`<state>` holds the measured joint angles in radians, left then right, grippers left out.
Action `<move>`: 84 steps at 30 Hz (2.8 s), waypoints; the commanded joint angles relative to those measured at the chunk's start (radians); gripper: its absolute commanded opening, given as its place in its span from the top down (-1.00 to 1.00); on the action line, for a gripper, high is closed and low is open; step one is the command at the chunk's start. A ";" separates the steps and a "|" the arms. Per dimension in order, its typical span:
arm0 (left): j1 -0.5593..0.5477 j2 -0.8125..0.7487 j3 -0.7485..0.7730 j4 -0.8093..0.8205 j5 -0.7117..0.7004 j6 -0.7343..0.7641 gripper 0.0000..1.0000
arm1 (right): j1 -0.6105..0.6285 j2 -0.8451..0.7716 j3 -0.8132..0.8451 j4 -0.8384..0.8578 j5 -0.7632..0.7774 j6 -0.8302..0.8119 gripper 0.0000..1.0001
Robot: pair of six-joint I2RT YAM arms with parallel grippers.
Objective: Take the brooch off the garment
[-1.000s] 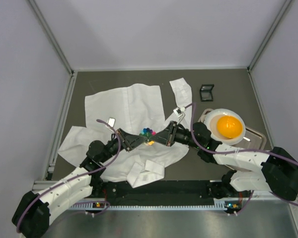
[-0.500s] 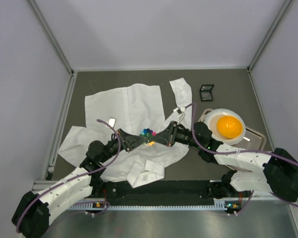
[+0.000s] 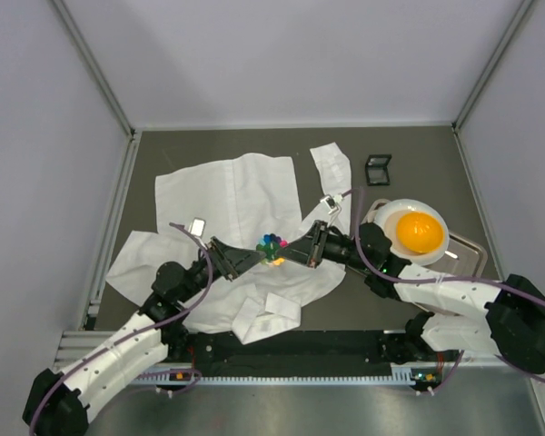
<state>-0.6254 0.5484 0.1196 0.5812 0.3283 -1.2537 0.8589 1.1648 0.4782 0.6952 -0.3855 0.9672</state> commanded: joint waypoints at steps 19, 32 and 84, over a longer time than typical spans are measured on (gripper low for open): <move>-0.002 0.140 0.175 -0.106 0.198 0.249 -0.49 | -0.026 -0.028 0.048 -0.010 0.027 0.054 1.00; -0.003 0.160 0.181 -0.077 0.187 0.224 -0.49 | -0.026 -0.014 0.054 -0.003 0.004 0.038 1.00; -0.002 0.200 0.147 -0.046 0.140 0.174 -0.29 | 0.005 -0.039 0.057 -0.068 0.002 -0.059 1.00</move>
<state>-0.6254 0.7341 0.2581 0.4713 0.4736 -1.0756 0.8524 1.1496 0.4870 0.6056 -0.3950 0.9348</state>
